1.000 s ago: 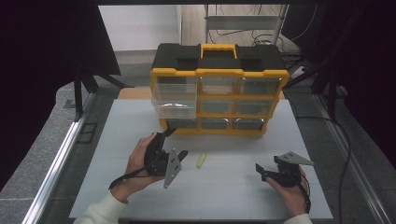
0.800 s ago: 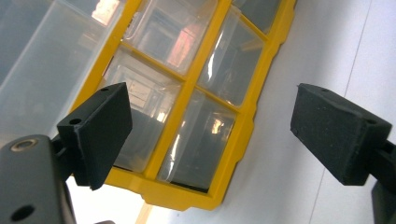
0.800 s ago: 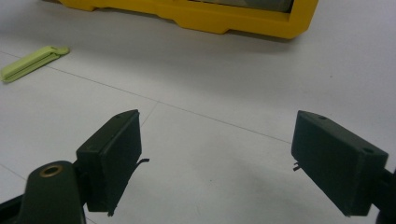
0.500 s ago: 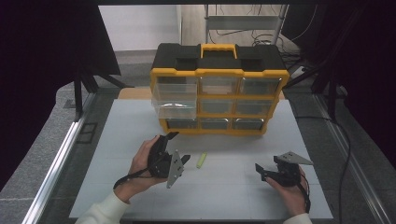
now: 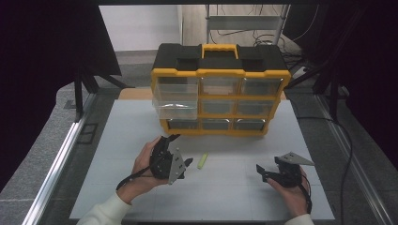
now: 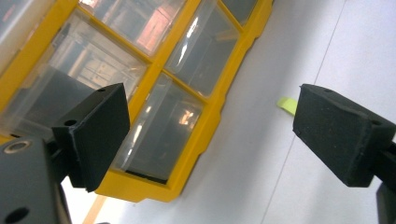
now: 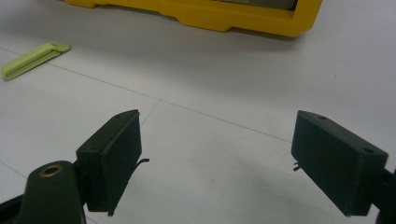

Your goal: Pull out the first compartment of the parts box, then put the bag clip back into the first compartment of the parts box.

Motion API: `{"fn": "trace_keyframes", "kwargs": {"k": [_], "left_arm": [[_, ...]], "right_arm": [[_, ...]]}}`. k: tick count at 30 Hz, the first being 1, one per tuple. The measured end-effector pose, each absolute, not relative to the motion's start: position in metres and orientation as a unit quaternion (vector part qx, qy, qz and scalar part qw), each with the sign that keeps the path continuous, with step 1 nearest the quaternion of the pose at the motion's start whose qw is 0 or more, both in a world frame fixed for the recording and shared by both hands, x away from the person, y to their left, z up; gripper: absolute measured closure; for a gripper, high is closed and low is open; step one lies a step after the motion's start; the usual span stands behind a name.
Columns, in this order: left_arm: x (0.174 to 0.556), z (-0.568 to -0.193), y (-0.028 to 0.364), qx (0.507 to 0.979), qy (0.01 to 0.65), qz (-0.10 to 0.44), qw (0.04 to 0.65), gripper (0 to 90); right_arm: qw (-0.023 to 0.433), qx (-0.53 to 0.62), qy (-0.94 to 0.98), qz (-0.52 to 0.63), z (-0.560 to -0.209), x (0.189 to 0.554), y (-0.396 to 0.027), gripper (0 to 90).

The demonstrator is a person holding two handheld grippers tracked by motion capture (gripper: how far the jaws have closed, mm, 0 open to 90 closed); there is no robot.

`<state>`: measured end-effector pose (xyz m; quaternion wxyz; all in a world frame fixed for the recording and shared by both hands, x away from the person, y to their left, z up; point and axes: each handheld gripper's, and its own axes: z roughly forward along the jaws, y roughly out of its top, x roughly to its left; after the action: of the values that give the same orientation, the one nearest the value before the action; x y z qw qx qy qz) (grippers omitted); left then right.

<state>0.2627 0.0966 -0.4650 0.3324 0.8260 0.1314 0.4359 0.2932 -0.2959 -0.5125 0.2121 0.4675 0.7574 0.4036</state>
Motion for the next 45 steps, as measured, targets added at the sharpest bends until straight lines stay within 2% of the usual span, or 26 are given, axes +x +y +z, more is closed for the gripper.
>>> {"fn": "trace_keyframes", "kwargs": {"k": [3,12,35,45], "left_arm": [[0.263,-0.465,0.097,0.827,0.136,0.430,0.336,11.0],[0.268,-0.461,0.104,0.835,0.173,0.365,0.373,11.0],[0.274,-0.463,0.108,0.841,0.201,0.279,0.418,10.7],[0.281,-0.463,0.111,0.839,0.232,0.209,0.447,10.5]], "right_arm": [[0.212,0.467,0.758,0.404,-0.512,0.293,-0.296,16.3],[0.213,0.467,0.758,0.402,-0.512,0.293,-0.295,16.3],[0.213,0.468,0.758,0.401,-0.513,0.293,-0.296,16.3],[0.213,0.468,0.759,0.401,-0.512,0.294,-0.295,16.3]]}}
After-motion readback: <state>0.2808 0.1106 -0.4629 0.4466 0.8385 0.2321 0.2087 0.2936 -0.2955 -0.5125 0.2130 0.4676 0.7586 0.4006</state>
